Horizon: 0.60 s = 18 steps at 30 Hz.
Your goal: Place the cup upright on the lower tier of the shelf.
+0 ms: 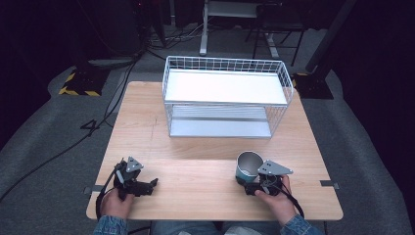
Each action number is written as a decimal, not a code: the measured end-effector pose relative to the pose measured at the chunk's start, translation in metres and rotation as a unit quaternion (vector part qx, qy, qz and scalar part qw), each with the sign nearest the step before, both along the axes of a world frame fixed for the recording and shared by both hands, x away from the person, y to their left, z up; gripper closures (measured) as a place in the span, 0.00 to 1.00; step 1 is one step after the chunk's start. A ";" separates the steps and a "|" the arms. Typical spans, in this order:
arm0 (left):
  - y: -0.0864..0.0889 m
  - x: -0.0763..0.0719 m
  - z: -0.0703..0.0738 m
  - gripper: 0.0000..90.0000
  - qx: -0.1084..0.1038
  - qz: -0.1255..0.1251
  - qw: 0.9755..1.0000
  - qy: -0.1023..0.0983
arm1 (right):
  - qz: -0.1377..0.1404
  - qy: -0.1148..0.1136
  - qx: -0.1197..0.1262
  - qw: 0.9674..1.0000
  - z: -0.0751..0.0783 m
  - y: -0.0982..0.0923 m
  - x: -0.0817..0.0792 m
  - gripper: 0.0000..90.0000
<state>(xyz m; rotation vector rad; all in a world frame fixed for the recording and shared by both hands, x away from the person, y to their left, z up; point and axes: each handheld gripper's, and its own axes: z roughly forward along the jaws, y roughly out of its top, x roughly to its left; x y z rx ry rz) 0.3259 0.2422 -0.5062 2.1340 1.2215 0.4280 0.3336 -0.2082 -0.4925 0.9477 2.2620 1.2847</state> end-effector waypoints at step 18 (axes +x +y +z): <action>0.000 0.000 0.000 0.00 0.000 0.000 1.000 0.000 | -0.007 -0.007 0.035 0.999 0.010 -0.004 0.003 0.23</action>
